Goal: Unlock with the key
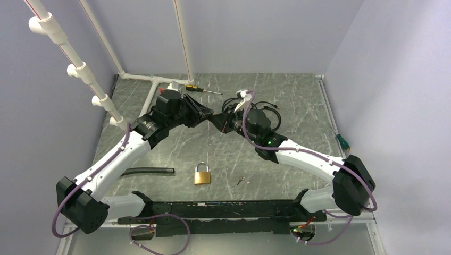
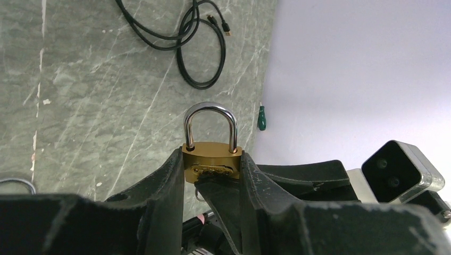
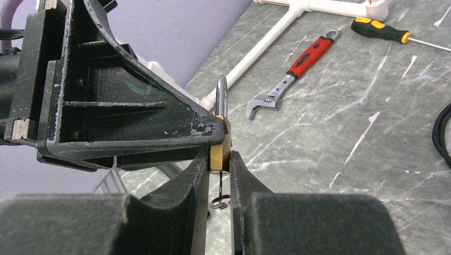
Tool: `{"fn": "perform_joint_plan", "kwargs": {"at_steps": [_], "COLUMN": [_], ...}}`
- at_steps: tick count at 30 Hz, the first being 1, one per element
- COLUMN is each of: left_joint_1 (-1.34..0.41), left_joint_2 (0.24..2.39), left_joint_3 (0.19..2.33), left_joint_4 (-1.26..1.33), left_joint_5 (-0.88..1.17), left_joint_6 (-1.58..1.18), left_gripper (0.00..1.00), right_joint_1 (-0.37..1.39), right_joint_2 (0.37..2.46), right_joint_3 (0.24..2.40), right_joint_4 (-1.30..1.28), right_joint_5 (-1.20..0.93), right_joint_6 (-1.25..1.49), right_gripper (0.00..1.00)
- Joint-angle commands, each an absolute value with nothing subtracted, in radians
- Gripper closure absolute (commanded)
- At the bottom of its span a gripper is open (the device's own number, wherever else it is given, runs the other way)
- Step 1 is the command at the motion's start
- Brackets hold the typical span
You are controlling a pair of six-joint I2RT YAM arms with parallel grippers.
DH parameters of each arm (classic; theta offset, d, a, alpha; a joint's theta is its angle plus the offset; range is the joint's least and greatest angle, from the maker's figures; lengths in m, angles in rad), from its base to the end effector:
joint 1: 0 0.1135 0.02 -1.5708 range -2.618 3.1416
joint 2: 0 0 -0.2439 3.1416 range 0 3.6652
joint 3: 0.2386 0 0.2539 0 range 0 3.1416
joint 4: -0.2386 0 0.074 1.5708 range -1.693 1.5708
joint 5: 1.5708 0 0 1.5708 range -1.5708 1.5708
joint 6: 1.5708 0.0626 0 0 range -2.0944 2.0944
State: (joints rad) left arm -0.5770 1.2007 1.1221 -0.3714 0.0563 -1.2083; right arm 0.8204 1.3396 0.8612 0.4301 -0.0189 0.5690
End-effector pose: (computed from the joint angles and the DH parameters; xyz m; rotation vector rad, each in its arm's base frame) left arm 0.2540 -0.1695 0.3220 -0.6551 2.1332 -1.1297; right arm 0.2359 0.2547 0.2840 -0.2325 1.7159 1.0687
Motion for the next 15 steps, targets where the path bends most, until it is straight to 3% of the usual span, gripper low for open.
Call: {"fn": "perform_joint_plan", "kwargs": {"at_steps": [1,15], "left_joint_1": [-0.574,-0.537], "left_joint_2": [1.207,1.202], "left_joint_3": [1.232,1.201], "left_joint_4": [-0.42,-0.511], "left_joint_5": [0.121,0.044], "left_joint_6": [-1.246,-1.201], "left_gripper": [0.73,0.74], "right_joint_1": [0.8,0.798], "right_joint_2": [1.335,1.312], "right_joint_3": [0.877,0.862], "right_joint_4": [0.431,0.434], "right_joint_5": [0.04,0.032], "right_joint_6": [0.569,0.563], "right_gripper": [1.0,1.0]}}
